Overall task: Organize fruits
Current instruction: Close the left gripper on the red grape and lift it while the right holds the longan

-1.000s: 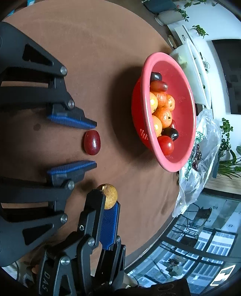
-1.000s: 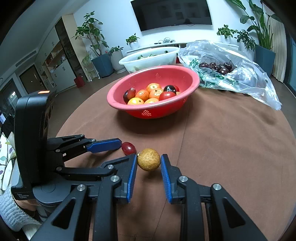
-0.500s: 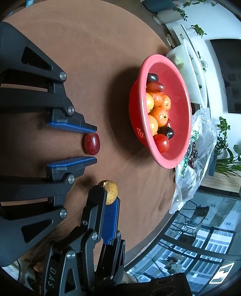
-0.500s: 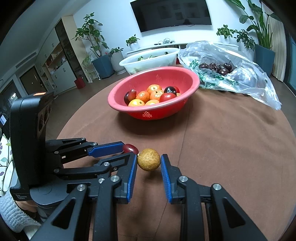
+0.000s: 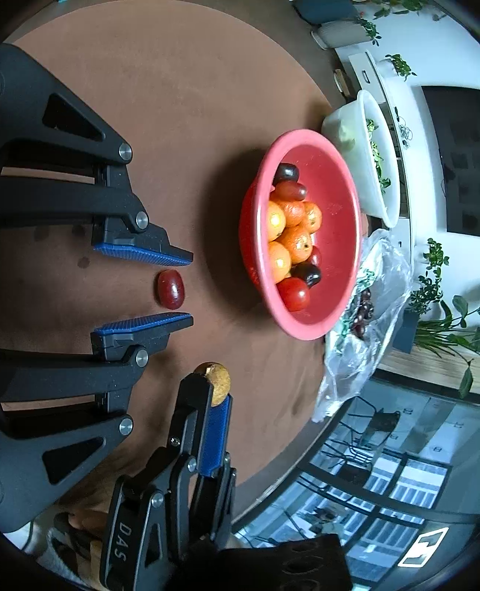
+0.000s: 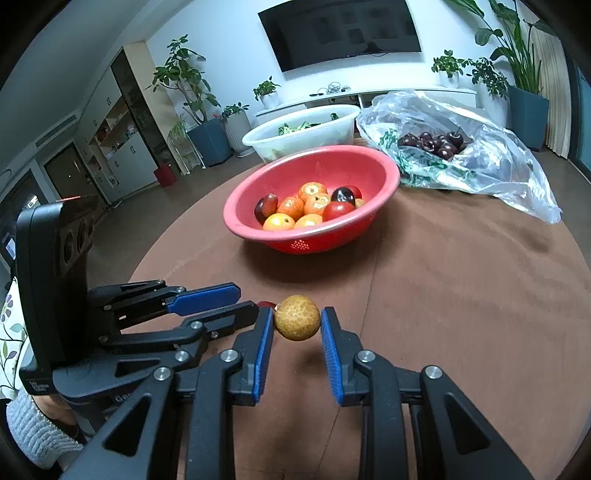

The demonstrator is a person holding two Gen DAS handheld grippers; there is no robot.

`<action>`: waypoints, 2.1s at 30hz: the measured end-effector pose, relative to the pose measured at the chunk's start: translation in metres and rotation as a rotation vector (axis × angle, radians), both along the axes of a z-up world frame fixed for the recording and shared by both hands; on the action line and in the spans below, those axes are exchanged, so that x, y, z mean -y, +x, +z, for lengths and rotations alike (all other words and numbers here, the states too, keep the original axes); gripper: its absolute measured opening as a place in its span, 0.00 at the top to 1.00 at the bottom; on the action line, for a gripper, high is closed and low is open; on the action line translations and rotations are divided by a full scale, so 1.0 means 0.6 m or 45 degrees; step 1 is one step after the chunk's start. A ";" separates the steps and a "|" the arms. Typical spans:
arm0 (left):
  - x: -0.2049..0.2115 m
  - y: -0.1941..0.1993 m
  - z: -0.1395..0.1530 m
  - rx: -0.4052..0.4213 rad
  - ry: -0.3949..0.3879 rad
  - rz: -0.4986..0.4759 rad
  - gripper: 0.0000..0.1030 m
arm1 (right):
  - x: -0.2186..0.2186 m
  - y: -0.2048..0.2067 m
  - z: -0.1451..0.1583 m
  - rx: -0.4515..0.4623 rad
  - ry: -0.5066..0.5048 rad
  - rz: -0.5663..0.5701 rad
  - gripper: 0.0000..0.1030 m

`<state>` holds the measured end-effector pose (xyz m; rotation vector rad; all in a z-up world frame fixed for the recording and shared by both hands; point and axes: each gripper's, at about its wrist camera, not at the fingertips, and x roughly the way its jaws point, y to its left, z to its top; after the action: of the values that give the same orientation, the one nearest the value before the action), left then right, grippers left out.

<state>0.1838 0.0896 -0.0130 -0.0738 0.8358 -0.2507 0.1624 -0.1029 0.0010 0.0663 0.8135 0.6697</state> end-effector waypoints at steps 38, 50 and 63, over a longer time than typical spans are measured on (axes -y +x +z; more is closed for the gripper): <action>0.023 0.031 -0.049 -0.078 0.134 -0.011 0.76 | 0.002 0.017 0.007 0.008 0.009 -0.004 0.72; 0.012 0.044 -0.054 -0.074 0.081 0.001 0.76 | -0.001 0.014 0.004 0.003 0.011 -0.002 0.72; 0.007 0.040 -0.048 -0.070 0.011 -0.030 0.91 | -0.003 0.013 -0.001 -0.005 0.014 0.001 0.72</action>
<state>0.2076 0.0853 -0.0420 -0.0628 0.8925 -0.2680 0.1702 -0.1009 0.0004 0.0771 0.8138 0.6748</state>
